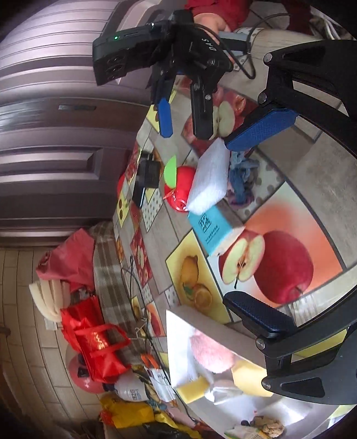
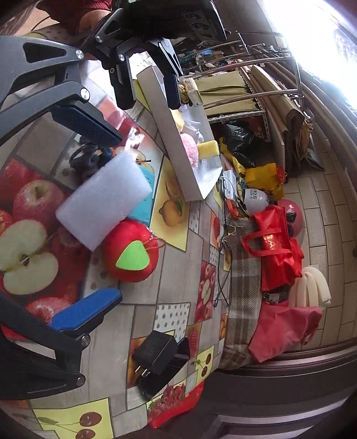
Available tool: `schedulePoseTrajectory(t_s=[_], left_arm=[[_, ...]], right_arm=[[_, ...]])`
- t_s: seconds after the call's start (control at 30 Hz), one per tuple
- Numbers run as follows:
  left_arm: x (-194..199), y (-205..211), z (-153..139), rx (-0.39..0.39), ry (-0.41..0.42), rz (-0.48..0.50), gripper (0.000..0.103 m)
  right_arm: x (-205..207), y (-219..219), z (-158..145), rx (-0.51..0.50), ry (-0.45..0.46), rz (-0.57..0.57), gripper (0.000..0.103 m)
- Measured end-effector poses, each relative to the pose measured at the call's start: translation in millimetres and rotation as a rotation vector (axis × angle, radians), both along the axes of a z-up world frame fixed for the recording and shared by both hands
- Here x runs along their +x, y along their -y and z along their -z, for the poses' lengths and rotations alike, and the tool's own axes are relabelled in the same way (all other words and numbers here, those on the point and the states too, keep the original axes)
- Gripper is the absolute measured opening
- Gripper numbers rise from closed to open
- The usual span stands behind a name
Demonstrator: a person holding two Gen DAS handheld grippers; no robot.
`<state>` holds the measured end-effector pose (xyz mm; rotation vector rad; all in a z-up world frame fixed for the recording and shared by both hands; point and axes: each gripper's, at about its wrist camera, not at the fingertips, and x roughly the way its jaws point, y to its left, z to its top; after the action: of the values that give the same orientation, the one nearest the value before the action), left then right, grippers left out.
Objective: Organize soft objects
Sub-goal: 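Grasp the hair ties with the left tool while the right tool grasps the white foam strip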
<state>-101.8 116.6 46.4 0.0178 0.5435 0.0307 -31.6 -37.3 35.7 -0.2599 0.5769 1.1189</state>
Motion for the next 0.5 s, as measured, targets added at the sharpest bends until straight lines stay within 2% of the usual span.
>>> schedulePoseTrajectory(t_s=[0.07, 0.2, 0.43, 0.47, 0.5], left_arm=[[10.0, 13.8, 3.1, 0.028, -0.050, 0.033, 0.103], [22.7, 24.6, 11.7, 0.052, -0.136, 0.060, 0.101], [35.3, 13.4, 24.1, -0.008, -0.230, 0.056, 0.097], [36.3, 12.3, 25.1, -0.013, -0.237, 0.052, 0.096], [36.9, 11.0, 26.2, -0.018, -0.244, 0.046, 0.096]], right_arm=[[2.0, 0.5, 5.9, -0.041, -0.025, -0.051, 0.097], [5.2, -11.0, 21.2, -0.112, -0.099, -0.137, 0.075], [7.8, -44.0, 30.6, -0.187, -0.084, -0.186, 0.073], [10.2, -47.5, 30.9, -0.189, -0.088, -0.192, 0.068], [10.8, -49.4, 31.1, -0.190, -0.091, -0.194, 0.058]])
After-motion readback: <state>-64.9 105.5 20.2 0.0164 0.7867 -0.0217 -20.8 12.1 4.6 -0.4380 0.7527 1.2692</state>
